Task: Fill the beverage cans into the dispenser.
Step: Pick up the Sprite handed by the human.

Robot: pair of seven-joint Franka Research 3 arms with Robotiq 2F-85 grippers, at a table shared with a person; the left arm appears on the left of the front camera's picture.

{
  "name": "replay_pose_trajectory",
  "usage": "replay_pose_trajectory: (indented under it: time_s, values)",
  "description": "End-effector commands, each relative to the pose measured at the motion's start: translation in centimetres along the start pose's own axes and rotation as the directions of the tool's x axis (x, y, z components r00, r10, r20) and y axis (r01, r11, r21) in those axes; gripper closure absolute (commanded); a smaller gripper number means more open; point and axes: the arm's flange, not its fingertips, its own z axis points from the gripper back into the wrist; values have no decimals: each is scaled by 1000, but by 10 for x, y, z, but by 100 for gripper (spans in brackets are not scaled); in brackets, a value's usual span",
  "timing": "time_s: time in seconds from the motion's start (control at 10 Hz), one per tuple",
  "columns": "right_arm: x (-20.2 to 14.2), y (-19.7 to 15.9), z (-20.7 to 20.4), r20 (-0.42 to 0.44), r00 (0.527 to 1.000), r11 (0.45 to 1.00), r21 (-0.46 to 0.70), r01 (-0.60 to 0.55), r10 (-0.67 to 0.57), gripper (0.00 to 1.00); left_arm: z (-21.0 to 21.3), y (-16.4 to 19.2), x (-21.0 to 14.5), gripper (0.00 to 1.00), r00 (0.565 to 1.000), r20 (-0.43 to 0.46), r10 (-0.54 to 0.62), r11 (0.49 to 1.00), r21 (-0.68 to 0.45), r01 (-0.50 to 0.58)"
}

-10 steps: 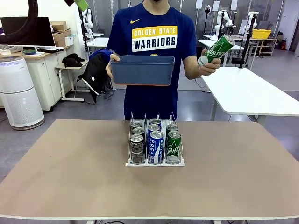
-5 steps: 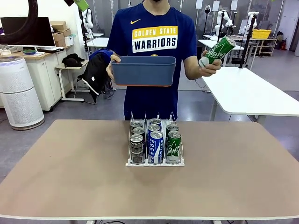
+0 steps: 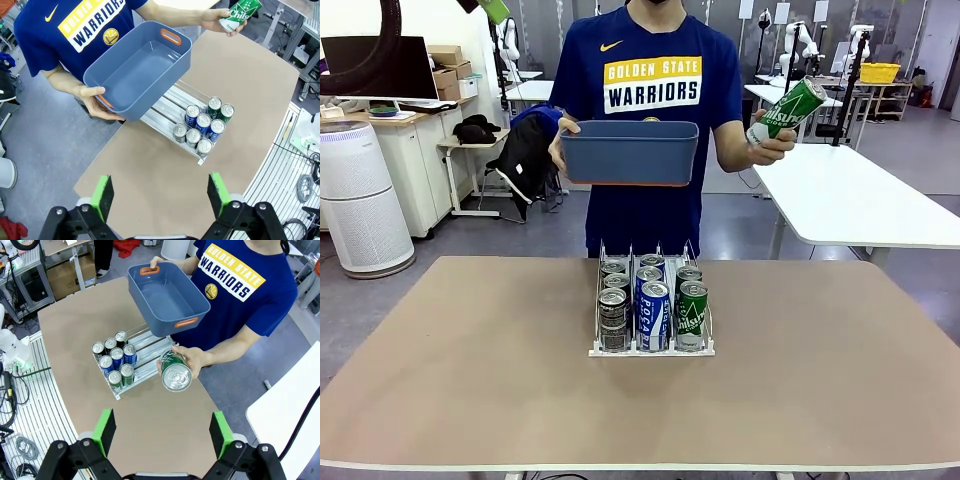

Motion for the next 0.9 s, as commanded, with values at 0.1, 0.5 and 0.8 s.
replay_pose_trajectory:
  time_s: [0.1,0.5,0.8]
  values:
    - [0,0,0,0,1000,1000,0,0,0,0,2,-1,-2,0,1000,0,0,1000,1,0]
    - [-16,-17,-26,28,998,996,74,57,-59,0,2,-1,-2,0,1000,0,0,1000,1,0]
    - [-31,-17,-62,18,992,991,61,120,-122,0,2,-1,-2,0,1000,0,0,1000,1,0]
